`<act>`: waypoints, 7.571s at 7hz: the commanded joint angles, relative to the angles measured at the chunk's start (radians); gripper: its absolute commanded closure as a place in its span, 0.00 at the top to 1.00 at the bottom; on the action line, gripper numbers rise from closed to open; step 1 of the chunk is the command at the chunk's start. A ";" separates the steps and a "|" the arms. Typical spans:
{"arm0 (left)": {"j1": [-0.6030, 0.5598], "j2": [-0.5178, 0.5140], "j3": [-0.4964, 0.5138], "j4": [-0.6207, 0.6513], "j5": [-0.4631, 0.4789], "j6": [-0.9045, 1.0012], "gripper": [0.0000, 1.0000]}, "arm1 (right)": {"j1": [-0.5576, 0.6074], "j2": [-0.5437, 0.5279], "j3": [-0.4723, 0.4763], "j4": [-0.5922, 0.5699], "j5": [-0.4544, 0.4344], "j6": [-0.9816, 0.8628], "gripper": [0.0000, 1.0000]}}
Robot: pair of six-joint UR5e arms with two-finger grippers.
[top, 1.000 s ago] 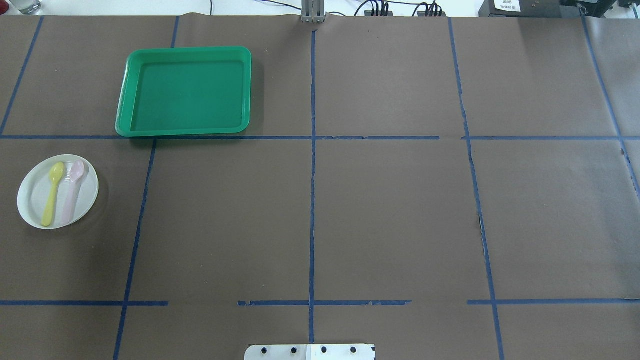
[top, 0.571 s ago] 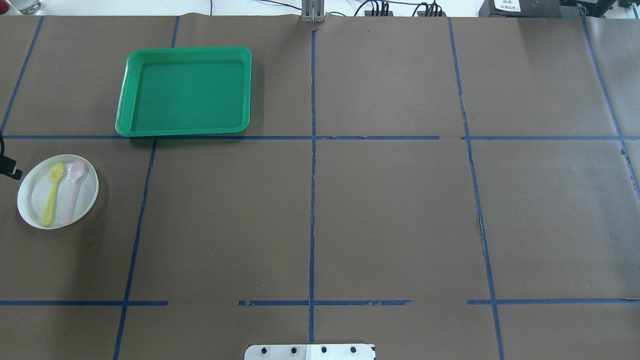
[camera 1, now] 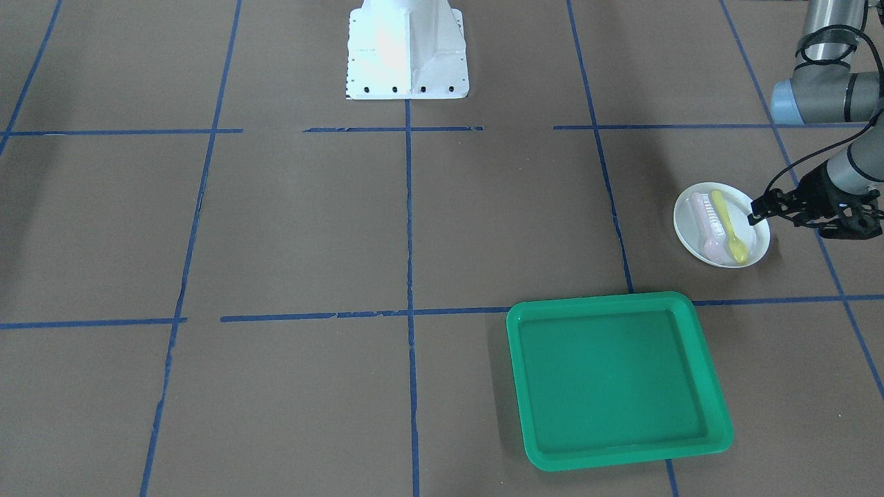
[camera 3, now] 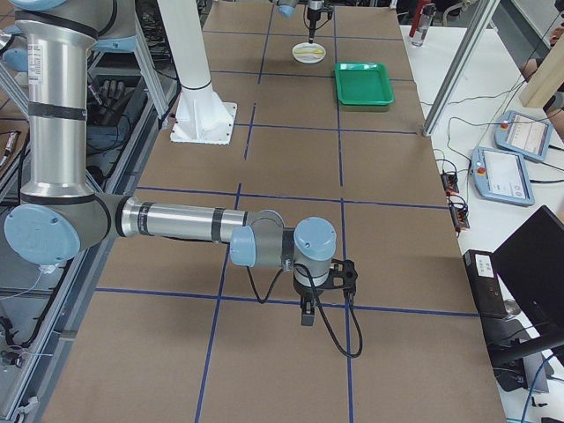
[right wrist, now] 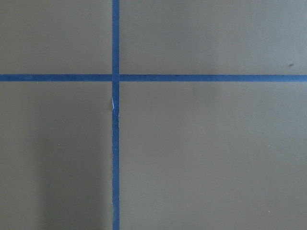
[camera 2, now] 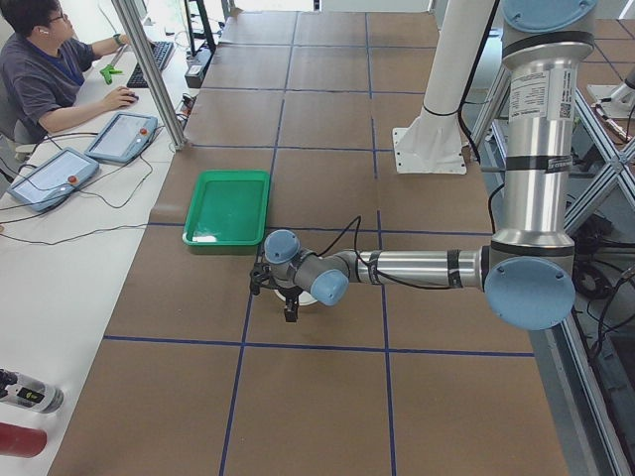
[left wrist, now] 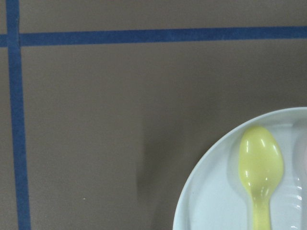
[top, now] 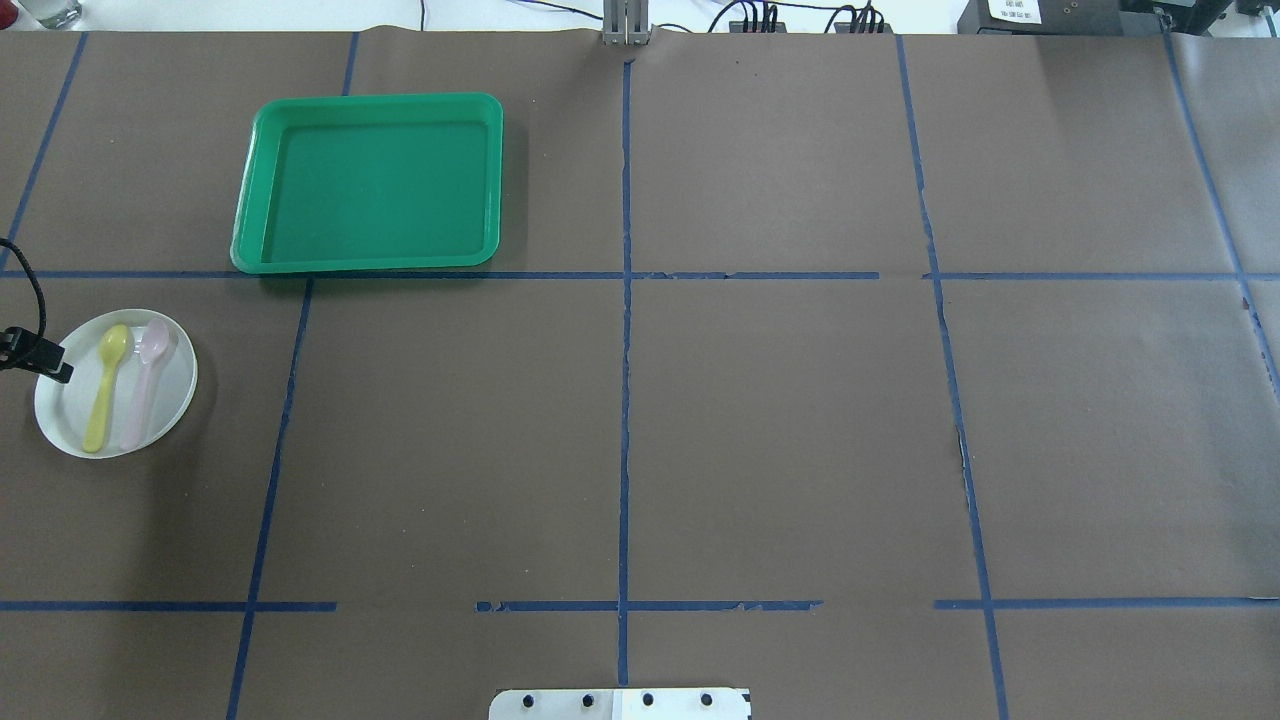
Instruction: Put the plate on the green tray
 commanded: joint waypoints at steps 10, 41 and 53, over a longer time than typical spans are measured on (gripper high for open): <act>0.008 0.011 -0.043 -0.004 -0.014 0.013 0.00 | 0.000 0.000 0.002 0.000 0.000 0.000 1.00; 0.036 -0.650 0.564 -0.389 -0.089 -0.722 1.00 | 0.000 -0.001 0.000 0.000 0.000 0.000 1.00; -0.281 -0.318 -0.199 0.583 0.079 0.372 1.00 | 0.000 0.000 0.002 0.000 0.000 0.000 1.00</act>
